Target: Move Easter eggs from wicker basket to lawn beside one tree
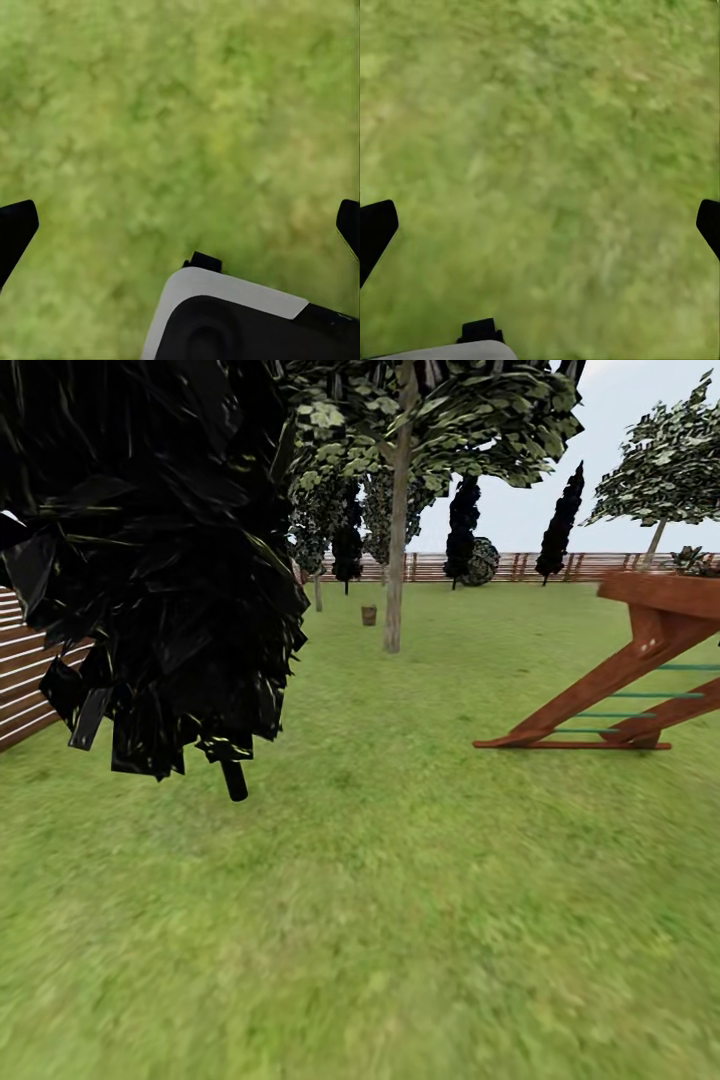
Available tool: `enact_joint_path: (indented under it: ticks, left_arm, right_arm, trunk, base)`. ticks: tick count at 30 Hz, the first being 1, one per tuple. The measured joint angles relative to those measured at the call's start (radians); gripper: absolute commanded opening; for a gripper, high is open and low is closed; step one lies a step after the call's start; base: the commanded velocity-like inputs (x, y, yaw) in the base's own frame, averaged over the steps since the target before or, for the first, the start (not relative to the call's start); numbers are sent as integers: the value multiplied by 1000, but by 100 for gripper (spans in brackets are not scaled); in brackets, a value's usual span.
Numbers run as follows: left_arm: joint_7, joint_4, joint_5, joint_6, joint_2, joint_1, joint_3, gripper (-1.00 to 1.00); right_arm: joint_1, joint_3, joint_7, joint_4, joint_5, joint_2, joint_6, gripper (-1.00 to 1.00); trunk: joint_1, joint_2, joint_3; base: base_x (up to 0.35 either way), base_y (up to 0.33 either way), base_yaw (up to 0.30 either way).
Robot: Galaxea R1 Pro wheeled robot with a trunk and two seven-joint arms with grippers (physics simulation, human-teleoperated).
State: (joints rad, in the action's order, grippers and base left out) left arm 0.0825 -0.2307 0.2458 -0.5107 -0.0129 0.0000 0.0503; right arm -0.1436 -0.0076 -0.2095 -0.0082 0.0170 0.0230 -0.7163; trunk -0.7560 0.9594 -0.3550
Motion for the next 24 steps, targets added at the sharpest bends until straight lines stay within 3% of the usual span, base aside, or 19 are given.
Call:
enact_joint_path:
  ticks: [18,21,24]
  left_arm:
    - [1,2,1,0,1,0,-1,100]
    - [1,2,1,0,4,0,-2,100]
    - [2,2,1,0,5,0,-2,100]
  right_arm:
    - [0,1,-2,-5,4,-5,0,100]
    - [0,2,-3,-41,4,-7,-2,100]
    - [0,1,-4,-154,7,-8,0,100]
  trunk:
    - [0,0,0]
    - [0,0,0]
    - [0,0,0]
  base:
    - [333,42,0]
    - [322,-127,0]
    - [307,-185,0]
